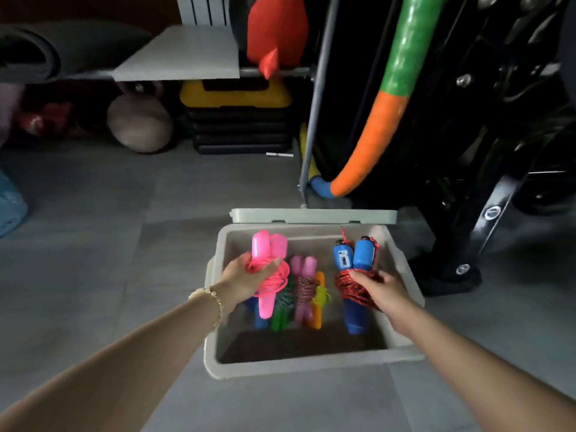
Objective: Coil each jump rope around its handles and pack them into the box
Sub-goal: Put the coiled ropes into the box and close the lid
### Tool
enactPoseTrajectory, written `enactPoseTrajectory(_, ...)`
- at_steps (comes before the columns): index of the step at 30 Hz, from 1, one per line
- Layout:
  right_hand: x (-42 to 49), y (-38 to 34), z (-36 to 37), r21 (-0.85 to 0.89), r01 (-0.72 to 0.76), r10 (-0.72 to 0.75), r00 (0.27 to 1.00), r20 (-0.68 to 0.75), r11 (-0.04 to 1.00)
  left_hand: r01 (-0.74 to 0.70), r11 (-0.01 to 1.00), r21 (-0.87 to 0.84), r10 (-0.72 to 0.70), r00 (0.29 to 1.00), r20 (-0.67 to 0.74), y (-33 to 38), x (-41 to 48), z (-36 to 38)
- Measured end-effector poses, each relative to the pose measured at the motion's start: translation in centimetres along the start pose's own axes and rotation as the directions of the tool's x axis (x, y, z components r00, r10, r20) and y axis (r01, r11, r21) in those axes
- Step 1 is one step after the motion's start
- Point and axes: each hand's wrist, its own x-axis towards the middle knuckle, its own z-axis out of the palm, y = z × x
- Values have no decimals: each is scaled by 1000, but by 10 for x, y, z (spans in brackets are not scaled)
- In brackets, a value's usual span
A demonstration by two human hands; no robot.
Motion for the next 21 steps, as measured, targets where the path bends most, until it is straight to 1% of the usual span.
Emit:
enactPoseTrajectory(4,31,29,0,-81,-11,12,1000,12,997,58,997,46,-61,996,58,-30,31,37)
enactPoseTrajectory(8,56,47,9,-83,-1,2,1000,12,997,62,998,34,-64,996,64,-43,50,57)
enactPoseTrajectory(10,63,48,12,-90,-3,4,1000,7,996,63,997,39,-65,997,41,-44,56,61)
enactPoseTrajectory(12,66,49,13,-184,-1,1,1000,0,983,10,995,102,-3,998,-70,-51,60,59)
enactPoseTrajectory(13,64,49,13,-244,34,-33,999,7,969,-41,991,130,56,993,-109,-51,57,56)
enactPoseTrajectory(14,60,47,14,-315,99,-98,995,17,944,-113,985,133,130,984,-125,-49,52,53)
enactPoseTrajectory(15,56,46,13,-388,197,-201,979,31,900,-196,964,178,220,967,-129,-43,47,51)
enactPoseTrajectory(16,51,40,11,-447,316,-327,943,56,837,-282,924,257,326,934,-147,-32,40,48)
enactPoseTrajectory(17,46,32,8,-486,434,-455,887,83,758,-374,861,343,448,879,-165,-19,36,45)
enactPoseTrajectory(18,42,20,3,-514,541,-579,809,102,666,-463,791,400,564,805,-184,-3,33,43)
enactPoseTrajectory(19,41,7,-2,-543,623,-690,716,104,564,-524,736,429,643,740,-200,13,33,40)
enactPoseTrajectory(20,44,-5,-7,-574,671,-778,622,92,469,-561,700,441,685,702,-194,25,38,38)
enactPoseTrajectory(21,48,-17,-11,-617,678,-833,550,66,399,-567,682,462,695,699,-167,38,43,37)
